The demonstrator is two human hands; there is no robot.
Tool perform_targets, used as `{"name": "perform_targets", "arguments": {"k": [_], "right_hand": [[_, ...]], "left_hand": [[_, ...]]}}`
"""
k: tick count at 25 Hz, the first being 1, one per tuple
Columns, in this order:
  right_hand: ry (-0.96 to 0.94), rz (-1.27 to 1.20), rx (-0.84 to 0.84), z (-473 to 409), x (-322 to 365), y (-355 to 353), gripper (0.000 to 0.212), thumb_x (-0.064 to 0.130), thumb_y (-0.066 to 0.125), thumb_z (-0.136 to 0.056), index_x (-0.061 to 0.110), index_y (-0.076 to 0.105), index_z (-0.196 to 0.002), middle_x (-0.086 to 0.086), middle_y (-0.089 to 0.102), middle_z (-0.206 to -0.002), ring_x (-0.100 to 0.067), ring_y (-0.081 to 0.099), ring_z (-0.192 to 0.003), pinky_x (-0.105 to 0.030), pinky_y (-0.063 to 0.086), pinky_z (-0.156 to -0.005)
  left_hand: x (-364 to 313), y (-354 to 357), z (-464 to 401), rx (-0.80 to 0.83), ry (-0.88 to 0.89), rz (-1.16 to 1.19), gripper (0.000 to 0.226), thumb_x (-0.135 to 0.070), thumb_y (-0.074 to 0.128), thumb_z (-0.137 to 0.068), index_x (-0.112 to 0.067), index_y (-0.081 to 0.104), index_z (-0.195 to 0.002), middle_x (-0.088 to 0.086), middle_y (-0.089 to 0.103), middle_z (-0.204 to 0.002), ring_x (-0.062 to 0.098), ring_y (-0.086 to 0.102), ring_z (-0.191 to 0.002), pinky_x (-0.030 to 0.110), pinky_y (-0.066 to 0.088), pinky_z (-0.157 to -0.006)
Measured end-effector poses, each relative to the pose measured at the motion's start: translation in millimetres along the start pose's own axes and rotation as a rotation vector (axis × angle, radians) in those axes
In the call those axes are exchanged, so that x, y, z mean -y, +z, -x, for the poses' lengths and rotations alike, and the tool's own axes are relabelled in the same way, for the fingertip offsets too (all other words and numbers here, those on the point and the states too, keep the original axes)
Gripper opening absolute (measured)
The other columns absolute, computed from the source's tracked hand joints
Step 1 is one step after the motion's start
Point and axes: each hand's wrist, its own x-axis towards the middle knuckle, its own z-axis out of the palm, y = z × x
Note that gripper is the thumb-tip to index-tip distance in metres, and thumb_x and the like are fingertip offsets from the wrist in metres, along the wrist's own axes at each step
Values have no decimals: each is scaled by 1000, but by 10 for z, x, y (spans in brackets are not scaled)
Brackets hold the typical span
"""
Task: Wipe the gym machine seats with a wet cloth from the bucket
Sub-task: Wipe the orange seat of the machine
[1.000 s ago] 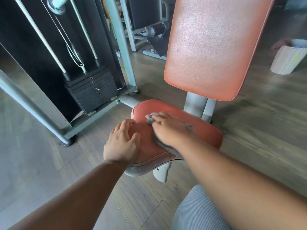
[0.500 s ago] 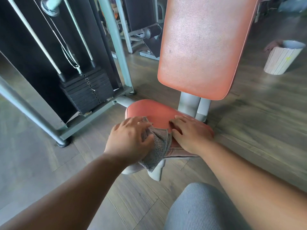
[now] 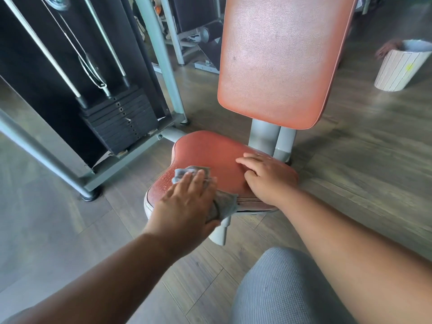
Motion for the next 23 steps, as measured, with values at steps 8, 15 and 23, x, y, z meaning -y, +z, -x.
{"name": "perform_targets", "arguments": {"k": [8, 15, 23], "right_hand": [[-29, 7, 24, 16, 17, -5, 52, 28, 28, -100, 44, 42, -148, 18, 29, -161, -2, 20, -149, -22, 10, -118], [-42, 40, 28, 58, 21, -3, 53, 29, 26, -102, 45, 37, -150, 19, 26, -162, -1, 17, -150, -22, 7, -118], [-15, 29, -16, 61, 118, 1, 52, 28, 30, -101, 40, 39, -151, 15, 28, -162, -4, 19, -149, -18, 9, -116]], "left_hand": [[-372, -9, -525, 146, -1, 0, 98, -68, 45, -91, -13, 0, -158, 12, 2, -166, 33, 3, -152, 46, 14, -121], [314, 174, 281, -171, -57, 73, 92, -74, 56, -77, -22, 39, -151, 6, 40, -155, 27, 44, -139, 47, 48, -100], [592, 51, -353, 67, -550, 478, 79, -73, 50, -82, -22, 44, -143, 7, 54, -138, 29, 53, -122, 39, 43, -92]]}}
